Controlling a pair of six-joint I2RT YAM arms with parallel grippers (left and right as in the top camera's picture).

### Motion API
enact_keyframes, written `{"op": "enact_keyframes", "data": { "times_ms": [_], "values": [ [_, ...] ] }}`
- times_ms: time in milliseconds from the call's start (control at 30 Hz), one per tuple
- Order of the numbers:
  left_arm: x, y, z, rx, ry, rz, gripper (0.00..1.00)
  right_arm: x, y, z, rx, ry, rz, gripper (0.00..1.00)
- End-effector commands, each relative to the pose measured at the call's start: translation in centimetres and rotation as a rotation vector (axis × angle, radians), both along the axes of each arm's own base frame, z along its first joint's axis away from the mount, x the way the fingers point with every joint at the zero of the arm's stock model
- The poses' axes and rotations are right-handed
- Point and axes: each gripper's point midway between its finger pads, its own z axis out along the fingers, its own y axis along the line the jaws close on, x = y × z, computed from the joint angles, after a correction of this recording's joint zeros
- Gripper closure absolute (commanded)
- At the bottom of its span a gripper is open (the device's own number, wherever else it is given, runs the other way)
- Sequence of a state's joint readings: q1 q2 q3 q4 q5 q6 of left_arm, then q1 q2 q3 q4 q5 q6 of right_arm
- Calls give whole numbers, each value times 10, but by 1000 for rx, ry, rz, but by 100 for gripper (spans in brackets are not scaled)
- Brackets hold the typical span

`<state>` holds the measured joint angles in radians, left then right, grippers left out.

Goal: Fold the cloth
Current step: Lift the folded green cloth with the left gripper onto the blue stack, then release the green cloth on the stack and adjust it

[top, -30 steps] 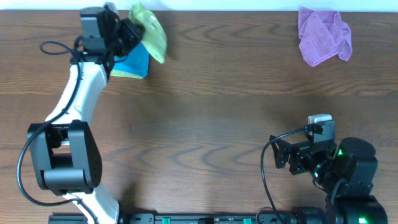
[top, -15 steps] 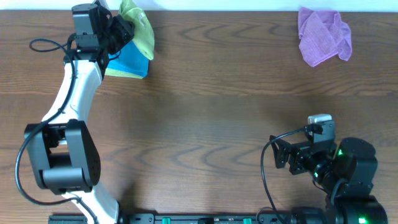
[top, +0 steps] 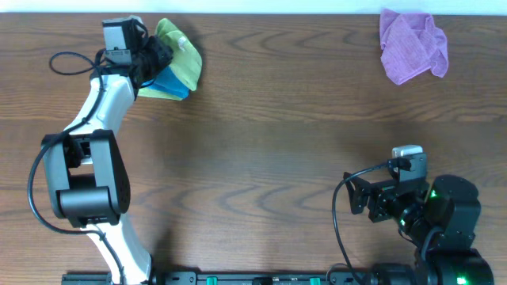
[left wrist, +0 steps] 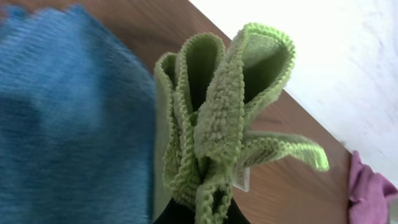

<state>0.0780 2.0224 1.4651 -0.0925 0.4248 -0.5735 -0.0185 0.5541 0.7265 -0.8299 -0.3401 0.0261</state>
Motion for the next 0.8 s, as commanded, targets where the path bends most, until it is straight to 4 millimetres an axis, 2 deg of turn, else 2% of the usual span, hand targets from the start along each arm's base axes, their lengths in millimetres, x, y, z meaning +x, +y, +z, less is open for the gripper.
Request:
{"op": "enact_keyframes", "data": {
  "times_ms": [0, 133, 300, 600, 633, 667, 700, 767],
  "values": [
    [1, 27, 0, 63, 2, 32, 94, 0, -2, -1, 6, 3, -16, 1],
    [-10, 51, -11, 79, 59, 59, 94, 0, -2, -1, 6, 3, -16, 1],
    [-20, 67, -19, 102, 97, 60, 92, 0, -2, -1, 6, 3, -16, 1],
    [-27, 69, -24, 118, 126, 41, 30, 0, -2, -1, 6, 3, -16, 1],
    [-27, 69, -24, 118, 127, 42, 21, 0, -2, -1, 6, 3, -16, 1],
    [-28, 70, -24, 117, 128, 44, 16, 0, -2, -1, 6, 3, -16, 1],
    [-28, 72, -24, 117, 130, 47, 6, 0, -2, -1, 6, 3, -16, 1],
    [-31, 79, -22, 126, 129, 52, 5, 0, -2, -1, 6, 3, -16, 1]
  ]
}}
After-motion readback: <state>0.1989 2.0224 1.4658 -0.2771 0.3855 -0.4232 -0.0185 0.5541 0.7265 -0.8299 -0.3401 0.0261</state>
